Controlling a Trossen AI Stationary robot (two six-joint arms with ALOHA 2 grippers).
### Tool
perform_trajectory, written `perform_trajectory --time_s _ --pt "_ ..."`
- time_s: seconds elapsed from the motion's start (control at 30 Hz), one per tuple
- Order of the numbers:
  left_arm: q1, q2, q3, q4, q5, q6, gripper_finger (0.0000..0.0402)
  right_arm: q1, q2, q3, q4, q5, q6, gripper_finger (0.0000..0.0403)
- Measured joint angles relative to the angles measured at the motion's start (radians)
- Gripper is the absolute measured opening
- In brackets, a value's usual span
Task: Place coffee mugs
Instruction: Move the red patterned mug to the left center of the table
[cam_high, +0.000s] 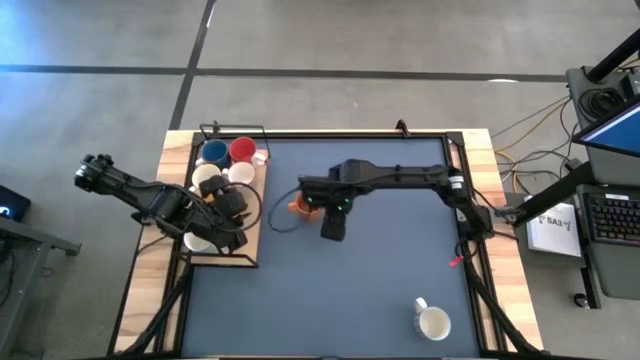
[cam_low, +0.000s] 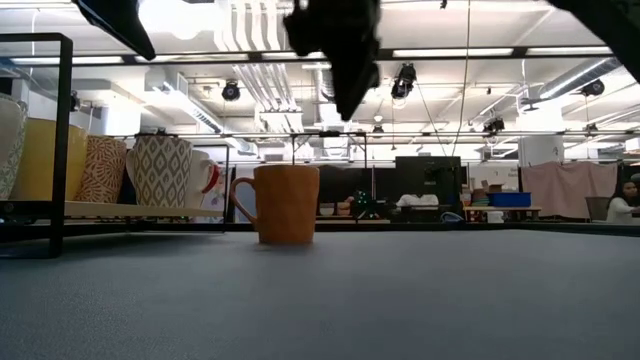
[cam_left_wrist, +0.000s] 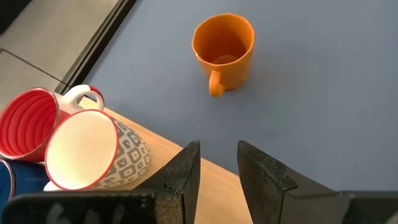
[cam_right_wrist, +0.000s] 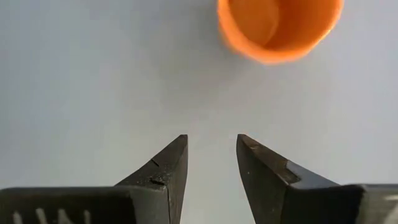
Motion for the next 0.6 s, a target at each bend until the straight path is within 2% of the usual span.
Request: perform_trajectory --time_s 0.2,0.27,0.43,0.6 --pt "-0.002 0.000 -0.007 0.001 0.000 0.021 0.0089 0.126 -0.112 -0.139 -0.007 0.001 0.207 0.0121" --pt "-0.002 0.000 -0.007 0.001 0.000 0.029 0.0089 0.176 -0.159 -0.204 -0.004 0.041 0.317 0.0121" --pt "-0.002 0.000 -0.007 0.002 0.000 0.048 0.0089 0.308 -0.265 -0.380 0.008 0.074 0.668 0.0118" --pt "-0.002 0.001 -0.007 0.059 -0.002 0.096 0.0089 0.462 -0.338 -0.486 0.017 0.033 1.026 0.0117"
